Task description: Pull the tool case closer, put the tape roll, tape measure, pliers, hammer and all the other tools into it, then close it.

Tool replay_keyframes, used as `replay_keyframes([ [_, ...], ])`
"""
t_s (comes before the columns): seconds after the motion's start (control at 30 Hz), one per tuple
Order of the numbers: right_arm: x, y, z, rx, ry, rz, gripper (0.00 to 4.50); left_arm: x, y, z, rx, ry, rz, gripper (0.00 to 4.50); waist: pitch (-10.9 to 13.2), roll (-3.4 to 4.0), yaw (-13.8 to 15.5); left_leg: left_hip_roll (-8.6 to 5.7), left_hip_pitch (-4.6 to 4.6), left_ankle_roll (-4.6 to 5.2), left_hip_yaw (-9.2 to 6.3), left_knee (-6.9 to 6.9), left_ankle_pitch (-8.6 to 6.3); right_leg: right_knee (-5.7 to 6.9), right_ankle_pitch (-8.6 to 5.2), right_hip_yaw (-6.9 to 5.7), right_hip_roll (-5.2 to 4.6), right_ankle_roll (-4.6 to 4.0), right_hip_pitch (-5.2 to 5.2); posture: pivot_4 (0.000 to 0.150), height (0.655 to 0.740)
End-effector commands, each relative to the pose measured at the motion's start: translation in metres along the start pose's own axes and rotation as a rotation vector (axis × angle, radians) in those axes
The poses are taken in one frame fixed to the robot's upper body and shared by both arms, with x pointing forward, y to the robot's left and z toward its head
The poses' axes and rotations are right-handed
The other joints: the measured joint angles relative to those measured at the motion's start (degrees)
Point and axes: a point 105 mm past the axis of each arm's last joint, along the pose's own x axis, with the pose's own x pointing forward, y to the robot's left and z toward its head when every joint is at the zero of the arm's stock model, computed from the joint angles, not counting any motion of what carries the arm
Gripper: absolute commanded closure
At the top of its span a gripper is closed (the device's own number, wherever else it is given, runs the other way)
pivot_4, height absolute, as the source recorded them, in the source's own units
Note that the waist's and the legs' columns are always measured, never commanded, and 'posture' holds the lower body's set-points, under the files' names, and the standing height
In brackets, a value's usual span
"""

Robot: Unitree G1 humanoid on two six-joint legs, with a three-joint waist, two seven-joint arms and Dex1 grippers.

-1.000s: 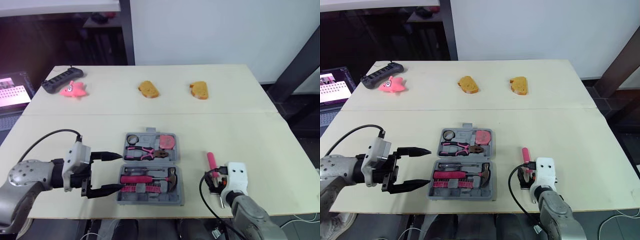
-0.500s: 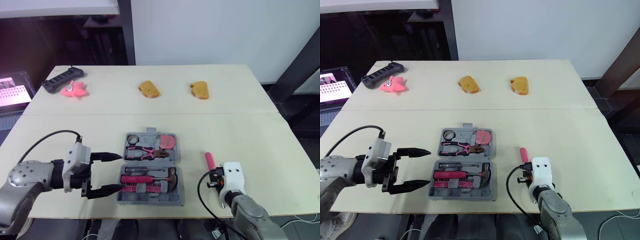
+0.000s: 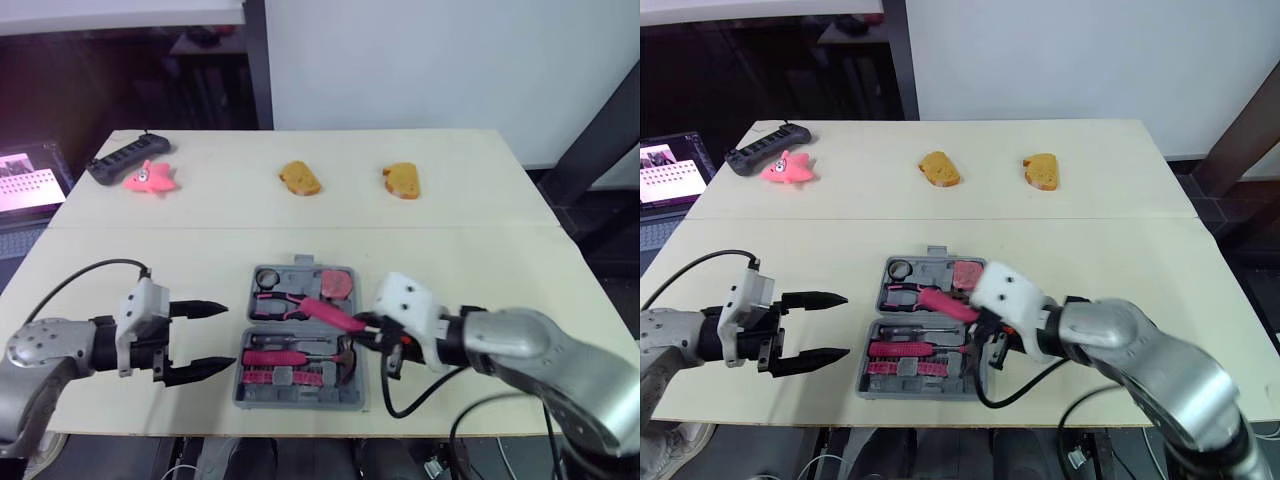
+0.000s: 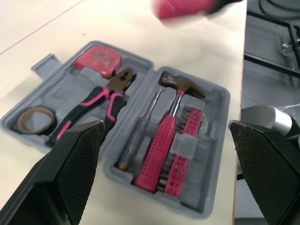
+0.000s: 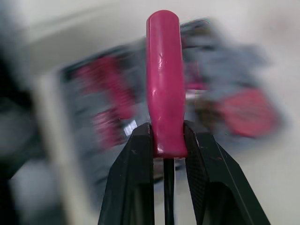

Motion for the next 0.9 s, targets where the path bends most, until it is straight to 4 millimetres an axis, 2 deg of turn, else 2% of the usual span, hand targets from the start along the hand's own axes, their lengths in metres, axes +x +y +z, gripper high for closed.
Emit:
replay_keyframes([
  [0.03,0.015,0.014,-0.002,-0.023,0.118,0.147,4.11,-0.01,-0.004,0.002,0.029,0.028,-0.024,0.0,0.0,-0.01,-0.08,0.0,-0.01,0.0,0.0,0.01,0.0,0.0,0.0,0.0,0.0,0.0,-0.01,0.15,0.74],
  [0.13,0.031,0.02,-0.004,-0.066,0.206,0.211,4.11,-0.019,-0.01,-0.003,0.025,0.074,-0.061,0.0,0.0,0.0,-0.27,0.0,-0.03,0.0,0.02,-0.03,0.0,0.03,0.08,0.0,-0.01,0.15,-0.14,0.15,0.74],
  [0.33,0.055,0.037,-0.002,-0.13,0.261,0.277,4.11,-0.029,-0.028,-0.011,0.028,0.127,-0.135,0.0,0.01,0.02,-0.4,0.01,-0.12,0.0,0.03,-0.09,-0.01,0.11,0.1,-0.01,0.0,0.19,-0.34,0.15,0.74],
  [0.6,0.089,0.052,0.019,-0.14,0.238,0.265,4.11,-0.035,-0.039,-0.02,0.063,0.108,-0.15,0.0,0.01,0.01,-0.89,0.02,-0.1,-0.01,0.04,-0.04,0.01,0.19,0.07,-0.01,0.01,0.06,-0.35,0.15,0.74],
  [0.9,0.101,0.062,0.02,-0.123,0.246,0.282,4.11,-0.043,-0.037,-0.034,0.087,0.116,-0.137,0.0,0.0,0.01,-1.61,0.03,-0.09,-0.03,0.03,-0.06,0.02,0.23,0.13,-0.03,0.02,0.16,-0.35,0.15,0.74],
])
